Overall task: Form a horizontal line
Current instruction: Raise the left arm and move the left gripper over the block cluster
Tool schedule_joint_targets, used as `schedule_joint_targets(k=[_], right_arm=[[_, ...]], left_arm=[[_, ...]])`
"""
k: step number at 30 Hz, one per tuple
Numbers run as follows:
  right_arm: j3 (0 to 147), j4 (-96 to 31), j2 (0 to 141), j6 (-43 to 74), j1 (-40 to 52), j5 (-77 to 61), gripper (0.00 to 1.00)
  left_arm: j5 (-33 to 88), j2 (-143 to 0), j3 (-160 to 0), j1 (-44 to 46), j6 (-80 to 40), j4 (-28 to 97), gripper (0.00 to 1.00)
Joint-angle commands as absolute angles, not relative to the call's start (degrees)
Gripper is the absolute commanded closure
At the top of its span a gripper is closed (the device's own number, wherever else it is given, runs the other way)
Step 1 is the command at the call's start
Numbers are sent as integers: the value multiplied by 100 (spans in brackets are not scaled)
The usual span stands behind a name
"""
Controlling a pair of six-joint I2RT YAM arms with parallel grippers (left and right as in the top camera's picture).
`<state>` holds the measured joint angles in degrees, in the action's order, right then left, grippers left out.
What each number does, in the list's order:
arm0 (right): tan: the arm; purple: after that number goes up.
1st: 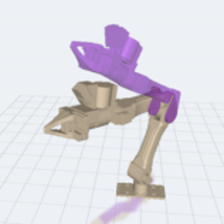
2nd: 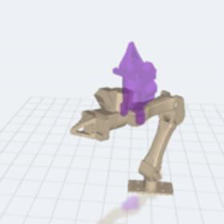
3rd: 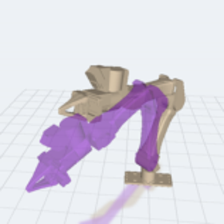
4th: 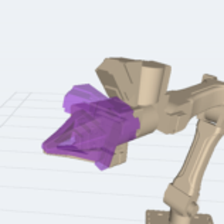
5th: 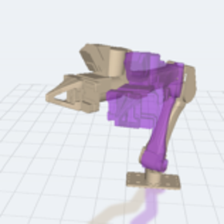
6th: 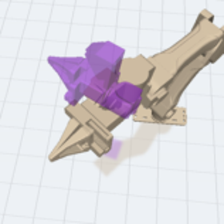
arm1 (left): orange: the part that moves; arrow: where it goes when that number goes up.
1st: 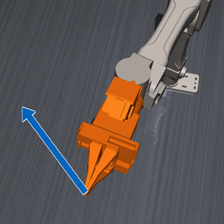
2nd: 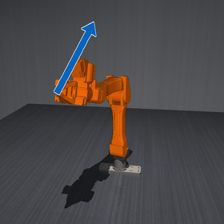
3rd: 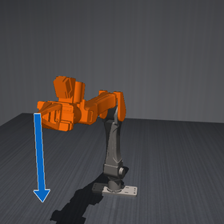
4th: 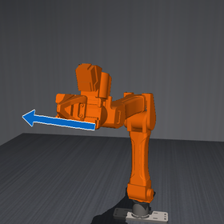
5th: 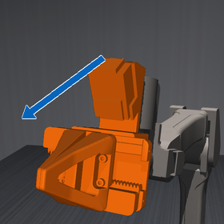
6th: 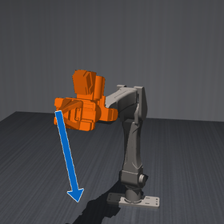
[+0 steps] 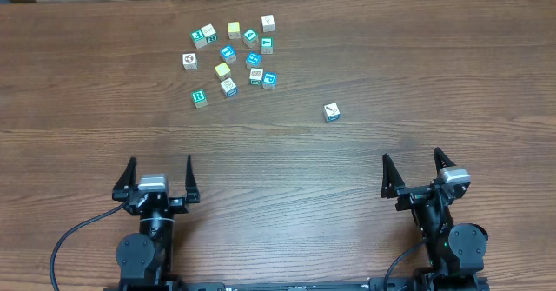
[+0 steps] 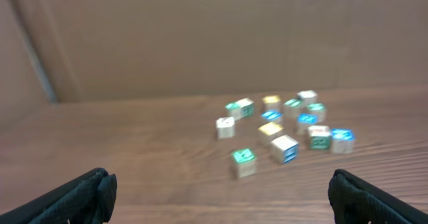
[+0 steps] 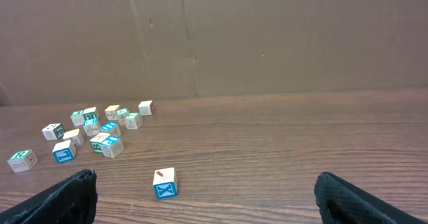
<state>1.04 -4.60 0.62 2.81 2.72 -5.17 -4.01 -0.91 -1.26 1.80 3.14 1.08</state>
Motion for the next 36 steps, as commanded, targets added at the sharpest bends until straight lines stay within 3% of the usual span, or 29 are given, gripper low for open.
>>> schedule_joint_targets(k=[1, 6, 12, 19, 26, 27, 28, 29, 36], right_arm=[[45, -438, 16, 294, 255, -523, 0], [45, -438, 16, 294, 255, -526, 0], [45, -438, 16, 296, 255, -523, 0], [45, -438, 16, 294, 255, -523, 0], [45, -438, 16, 294, 255, -523, 0], [45, -438, 16, 294, 255, -523, 0], [45, -438, 16, 294, 255, -523, 0], [45, -438, 16, 294, 255, -523, 0], [45, -438, 16, 294, 255, -523, 0]], left_arm=[[158, -73, -1186, 196, 108, 604, 0], [272, -895, -3310, 196, 117, 1653, 0], [987, -3026, -6361, 196, 132, 3402, 0], [1365, -5745, -10086, 196, 196, 6547, 0], [1385, -7216, -11148, 196, 126, 7531, 0], [1446, -7400, -11148, 196, 128, 7607, 18], [1498, -7502, -11148, 196, 126, 7607, 53], [1566, -7688, -11148, 196, 69, 7585, 96], [1472, -8663, -11428, 189, -810, 7647, 96]])
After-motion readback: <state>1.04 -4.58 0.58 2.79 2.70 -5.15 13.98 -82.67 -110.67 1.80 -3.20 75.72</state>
